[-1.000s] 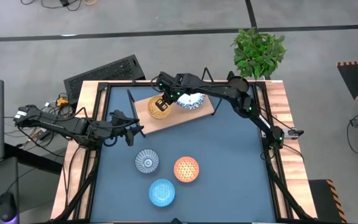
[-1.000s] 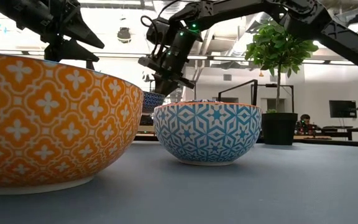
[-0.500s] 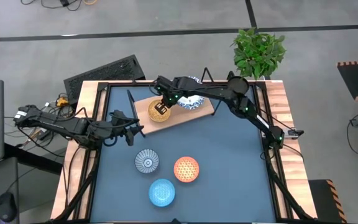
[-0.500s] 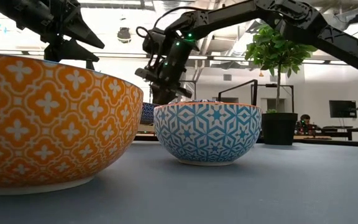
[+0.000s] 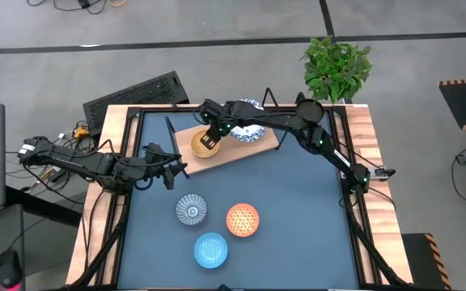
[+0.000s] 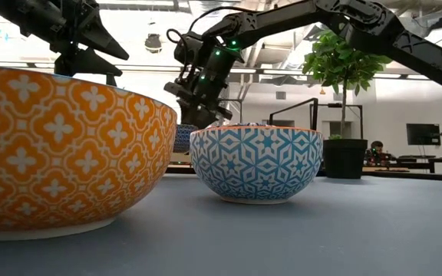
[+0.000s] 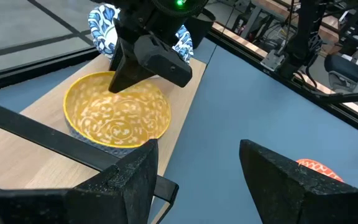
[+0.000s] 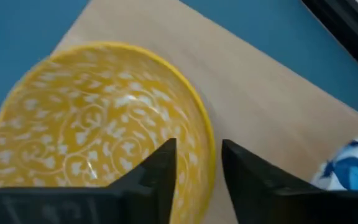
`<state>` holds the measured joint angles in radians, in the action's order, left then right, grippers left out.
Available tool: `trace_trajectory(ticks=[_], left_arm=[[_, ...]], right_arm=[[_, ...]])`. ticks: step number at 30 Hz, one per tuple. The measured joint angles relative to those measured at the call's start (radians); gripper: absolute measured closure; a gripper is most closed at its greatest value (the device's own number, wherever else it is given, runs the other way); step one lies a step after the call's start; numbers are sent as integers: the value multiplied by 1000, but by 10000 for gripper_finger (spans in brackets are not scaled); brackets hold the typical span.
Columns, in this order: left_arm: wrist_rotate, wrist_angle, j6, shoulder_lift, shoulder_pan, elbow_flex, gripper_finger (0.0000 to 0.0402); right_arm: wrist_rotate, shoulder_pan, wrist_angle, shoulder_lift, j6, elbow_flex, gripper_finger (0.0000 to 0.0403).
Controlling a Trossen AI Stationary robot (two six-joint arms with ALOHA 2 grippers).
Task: Place and stack bowls onto a shelf
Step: Put the yellow patterned bowl on the shelf, then stack the orange patterned bowl on top of the yellow patterned bowl on the shelf
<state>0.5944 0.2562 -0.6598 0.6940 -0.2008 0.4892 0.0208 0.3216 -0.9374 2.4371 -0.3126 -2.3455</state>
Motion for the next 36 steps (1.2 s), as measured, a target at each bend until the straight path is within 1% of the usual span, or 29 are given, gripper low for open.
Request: trace_trajectory(ticks=[4, 7, 11, 15, 18, 21, 23, 25, 27, 29, 33, 36], left_arm=[[0, 0, -6, 0, 0, 0, 188], [0, 0, -15, 0, 0, 0, 188], [-6, -2, -17, 0, 0, 0, 188], [-10, -1, -18, 0, 0, 0, 188], [-24, 1, -18, 0, 1, 0, 188], [-43, 2, -18, -1, 1, 0, 188], [-52, 3, -18, 0, 1, 0, 188], [-57, 5, -18, 0, 1, 0, 188], [-58, 6, -18, 0, 1, 0, 188], [-58, 6, -17, 0, 0, 0, 188], [-58, 7, -15, 0, 0, 0, 188], [-57, 7, -15, 0, 0, 0, 188]], right_arm=[[-8, -1, 10, -14, 1, -6, 209], [-26, -1, -4, -57, 15, -9, 194], [-33, -8, -62, -156, 36, -8, 190], [-32, -28, -181, -263, 71, -8, 192], [-24, -75, -340, -334, 110, -8, 192], [-23, -145, -497, -385, 120, -8, 192], [-19, -204, -558, -415, 107, 14, 192], [-19, -271, -580, -443, 79, 58, 192], [-19, -343, -568, -478, 41, 133, 192], [-15, -413, -511, -510, -12, 230, 192], [37, -528, -295, -564, -108, 457, 192], [53, -569, -127, -573, -164, 600, 192]])
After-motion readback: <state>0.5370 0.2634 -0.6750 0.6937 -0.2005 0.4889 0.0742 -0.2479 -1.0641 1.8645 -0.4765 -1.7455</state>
